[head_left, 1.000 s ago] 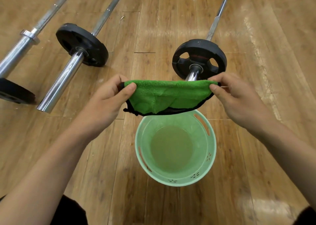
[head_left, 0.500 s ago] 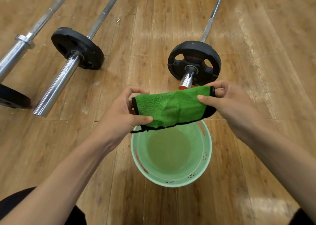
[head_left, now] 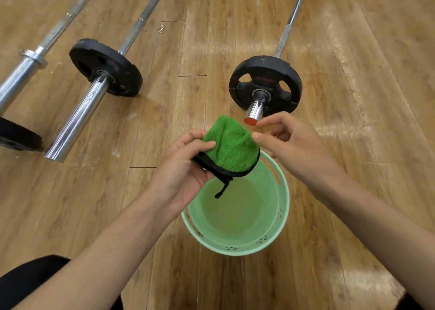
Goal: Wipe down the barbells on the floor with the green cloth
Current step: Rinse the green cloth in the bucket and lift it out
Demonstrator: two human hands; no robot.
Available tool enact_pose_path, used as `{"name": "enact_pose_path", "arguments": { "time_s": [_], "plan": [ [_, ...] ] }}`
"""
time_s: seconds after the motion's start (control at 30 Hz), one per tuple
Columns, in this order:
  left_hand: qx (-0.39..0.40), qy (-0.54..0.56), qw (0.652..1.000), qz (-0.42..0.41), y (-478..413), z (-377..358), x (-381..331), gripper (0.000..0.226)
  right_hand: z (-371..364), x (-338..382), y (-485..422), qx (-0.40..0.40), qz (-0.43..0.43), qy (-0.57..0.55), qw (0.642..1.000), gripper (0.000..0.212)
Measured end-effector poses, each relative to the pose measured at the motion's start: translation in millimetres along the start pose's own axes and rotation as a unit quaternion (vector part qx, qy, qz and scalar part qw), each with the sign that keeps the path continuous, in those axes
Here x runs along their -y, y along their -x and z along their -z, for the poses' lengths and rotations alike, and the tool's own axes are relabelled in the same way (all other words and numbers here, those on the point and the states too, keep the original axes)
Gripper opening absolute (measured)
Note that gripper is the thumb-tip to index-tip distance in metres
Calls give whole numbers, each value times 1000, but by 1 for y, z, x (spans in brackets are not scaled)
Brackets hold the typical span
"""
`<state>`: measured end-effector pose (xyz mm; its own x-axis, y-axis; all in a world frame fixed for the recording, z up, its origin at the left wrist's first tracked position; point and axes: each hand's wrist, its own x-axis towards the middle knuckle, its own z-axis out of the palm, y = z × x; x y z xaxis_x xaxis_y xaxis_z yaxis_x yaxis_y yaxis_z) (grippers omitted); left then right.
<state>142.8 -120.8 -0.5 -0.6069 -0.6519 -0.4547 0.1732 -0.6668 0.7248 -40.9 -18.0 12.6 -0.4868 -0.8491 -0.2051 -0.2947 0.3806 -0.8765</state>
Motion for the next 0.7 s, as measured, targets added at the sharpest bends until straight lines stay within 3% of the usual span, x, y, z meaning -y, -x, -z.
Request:
{"name": "enact_pose_path", "arguments": {
  "time_s": [0.07,0.17,0.23,0.33,0.43,0.6,0.7],
  "plan": [
    [54,49,997,-4,0,-3,-4,24,1,-2,-2,80,-98,-48,991,52],
    [67,45,997,-7,0,-2,-3,34,-2,0,0,191,-147,-189,952,44],
    [53,23,998,11,-2,2,-5,48,0,0,0,176,-112,-208,956,30],
    [46,-110,992,52,-4,5,-8,62,7,-4,1,154,-83,-212,962,24],
    [39,-167,982,77,-5,1,0,53,10,-8,-1,148,-89,-201,964,22],
    [-15,-132,988,83,-9,-9,34,27,30,-26,-1,157,-170,-111,966,19],
    [-53,-122,984,117,-14,-17,65,19,40,-42,0,142,-228,-115,956,15]
  ]
}}
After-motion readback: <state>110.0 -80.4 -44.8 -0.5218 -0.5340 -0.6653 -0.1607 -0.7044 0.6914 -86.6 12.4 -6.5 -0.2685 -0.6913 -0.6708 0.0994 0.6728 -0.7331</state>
